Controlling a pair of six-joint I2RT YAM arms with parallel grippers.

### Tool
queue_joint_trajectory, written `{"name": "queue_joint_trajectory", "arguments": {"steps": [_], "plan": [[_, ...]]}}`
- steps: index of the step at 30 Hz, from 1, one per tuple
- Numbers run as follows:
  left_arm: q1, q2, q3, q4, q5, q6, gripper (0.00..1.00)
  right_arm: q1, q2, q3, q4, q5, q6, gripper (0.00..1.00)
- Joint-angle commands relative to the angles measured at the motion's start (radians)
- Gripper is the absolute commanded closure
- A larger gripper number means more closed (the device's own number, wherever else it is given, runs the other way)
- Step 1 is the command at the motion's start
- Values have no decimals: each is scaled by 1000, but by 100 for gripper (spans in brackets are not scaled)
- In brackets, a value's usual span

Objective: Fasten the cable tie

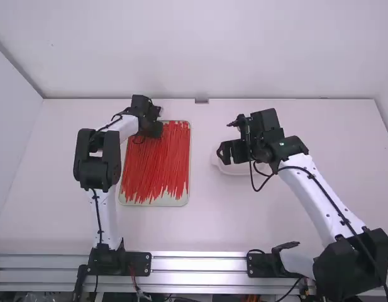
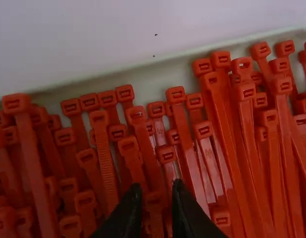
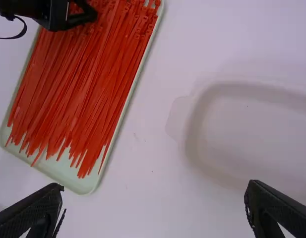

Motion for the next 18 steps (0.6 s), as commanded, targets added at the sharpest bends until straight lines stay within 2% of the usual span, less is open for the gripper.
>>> {"name": "queue_joint_trajectory", "arguments": {"steps": [1,18], "plan": [[-7,9,13,-7,-27,-3,82,-3,-16,-5,1,-6,0,2],[-7,9,13,-22,-34,1,84,-11,-16,-5,7,-6,2,2]]}}
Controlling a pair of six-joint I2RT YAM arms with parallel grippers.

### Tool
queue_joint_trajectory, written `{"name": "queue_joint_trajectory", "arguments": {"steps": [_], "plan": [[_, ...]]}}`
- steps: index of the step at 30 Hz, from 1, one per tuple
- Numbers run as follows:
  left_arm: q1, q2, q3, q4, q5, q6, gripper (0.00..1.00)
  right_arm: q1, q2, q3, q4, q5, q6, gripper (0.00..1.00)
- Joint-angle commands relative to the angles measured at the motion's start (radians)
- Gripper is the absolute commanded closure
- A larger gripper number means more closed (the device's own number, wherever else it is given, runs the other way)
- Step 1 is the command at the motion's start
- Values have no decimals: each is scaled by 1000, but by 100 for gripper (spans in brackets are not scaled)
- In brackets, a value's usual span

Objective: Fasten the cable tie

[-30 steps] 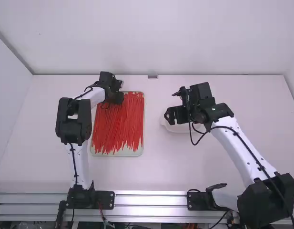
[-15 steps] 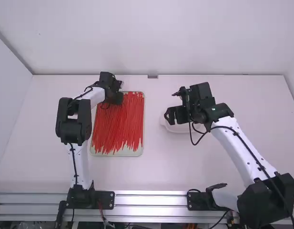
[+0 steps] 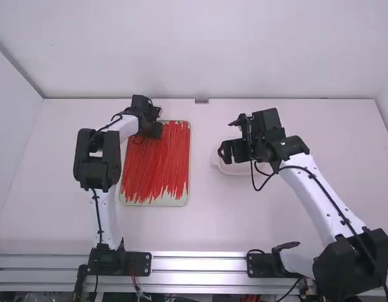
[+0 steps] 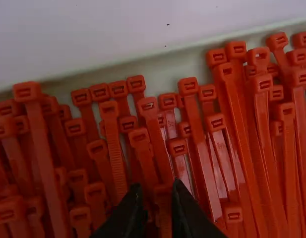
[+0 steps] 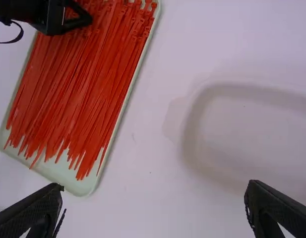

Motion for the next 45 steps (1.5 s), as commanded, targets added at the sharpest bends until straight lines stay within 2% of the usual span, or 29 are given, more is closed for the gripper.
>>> {"name": "queue_joint_trajectory", "arguments": {"steps": [1,7,13,20,25,37,41,45], "plan": [[-8,9,13,-9,-8,1,84,5,-15,-5,6,-5,2,2],[-8,9,13,-1,-5,0,85,4,-15,-5,16,-4,0,2],[-8,11,13,2,-4,0,98,2,-15,-5,16,-5,0,2],[-6,11,23,25,-7,-5,98,4,-15,-5,15,-7,0,2],[5,-2,130,-55,-3,-57,98,4,-15,-5,16,-5,0,2],[-2,-14,558,-375,13,-57,98,4,-15,-5,21,-4,0,2],[-2,-53,623,-434,53,-57,98,3,-15,-5,24,-5,-9,2],[-12,-116,624,-457,51,-58,98,3,-15,-5,23,-4,-16,2]]}}
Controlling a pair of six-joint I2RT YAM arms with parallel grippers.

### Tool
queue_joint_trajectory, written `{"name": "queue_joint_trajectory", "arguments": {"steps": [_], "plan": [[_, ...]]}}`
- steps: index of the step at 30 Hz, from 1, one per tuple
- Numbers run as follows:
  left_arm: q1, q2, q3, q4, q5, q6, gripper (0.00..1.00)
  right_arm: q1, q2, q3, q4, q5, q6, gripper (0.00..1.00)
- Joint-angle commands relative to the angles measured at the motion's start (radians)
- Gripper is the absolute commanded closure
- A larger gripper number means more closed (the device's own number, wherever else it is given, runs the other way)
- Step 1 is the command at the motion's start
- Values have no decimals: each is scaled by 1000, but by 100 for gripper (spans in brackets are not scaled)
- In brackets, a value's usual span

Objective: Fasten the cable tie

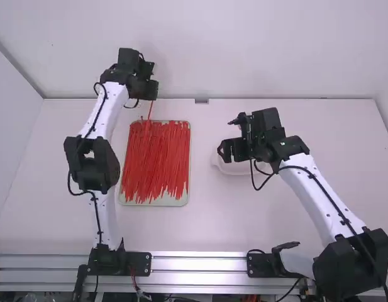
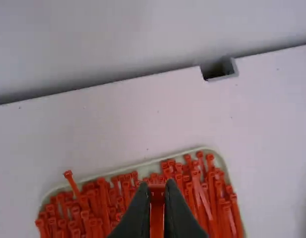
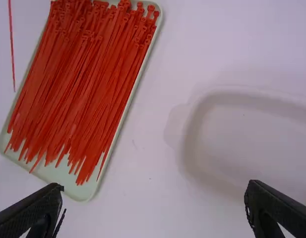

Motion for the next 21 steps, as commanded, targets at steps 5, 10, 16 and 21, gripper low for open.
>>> {"name": "queue_joint_trajectory", "arguments": {"steps": [5,10,16,21], "plan": [[-40,-162,22,-41,-38,-13,98,3,-15,-5,-3,-4,-18,2],[-95,-248,22,-83,-139,-23,98,3,-15,-5,-3,-4,-20,2],[-162,-339,20,-149,-280,-23,98,3,-15,-5,-3,-5,-27,2],[-166,-391,-3,-197,-323,-27,98,3,-15,-5,-3,-7,-28,2]]}}
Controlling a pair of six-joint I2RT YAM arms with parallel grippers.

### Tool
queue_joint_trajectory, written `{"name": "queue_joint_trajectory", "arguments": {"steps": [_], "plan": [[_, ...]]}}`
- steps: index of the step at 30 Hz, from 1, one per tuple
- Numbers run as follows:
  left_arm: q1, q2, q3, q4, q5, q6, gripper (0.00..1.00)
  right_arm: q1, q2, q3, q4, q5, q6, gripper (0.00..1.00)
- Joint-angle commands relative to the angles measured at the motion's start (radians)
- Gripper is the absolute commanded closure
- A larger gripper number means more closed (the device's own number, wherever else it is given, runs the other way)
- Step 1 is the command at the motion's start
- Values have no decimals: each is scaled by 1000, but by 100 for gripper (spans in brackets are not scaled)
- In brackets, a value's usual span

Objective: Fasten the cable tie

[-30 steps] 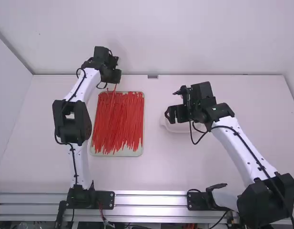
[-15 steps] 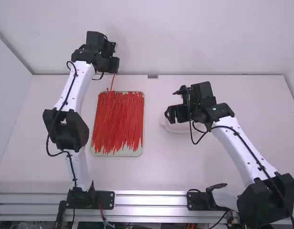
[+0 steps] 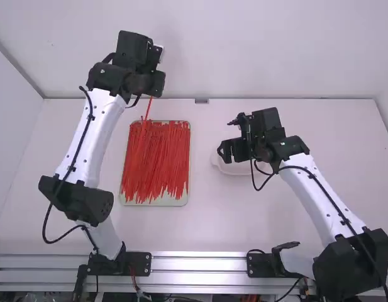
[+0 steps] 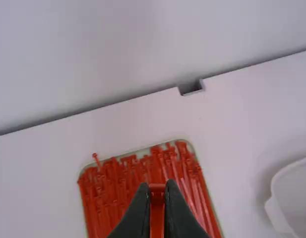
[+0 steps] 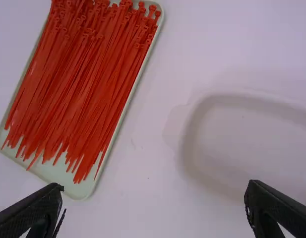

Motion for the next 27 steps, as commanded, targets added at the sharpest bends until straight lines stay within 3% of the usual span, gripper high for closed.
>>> {"name": "queue_joint_trajectory", "arguments": {"steps": [1,9,21,27], "plan": [[7,-51,-5,-10,-71,-7,98,3,-16,-5,-2,-7,-5,2],[-20,-203,-173,34,-79,-34,98,3,-16,-5,-6,-17,-2,2],[-26,-618,-761,335,-101,-111,98,5,-16,-5,5,-129,-24,2],[-31,-755,-962,438,-99,-173,98,8,-16,-5,21,-215,-31,2]]}}
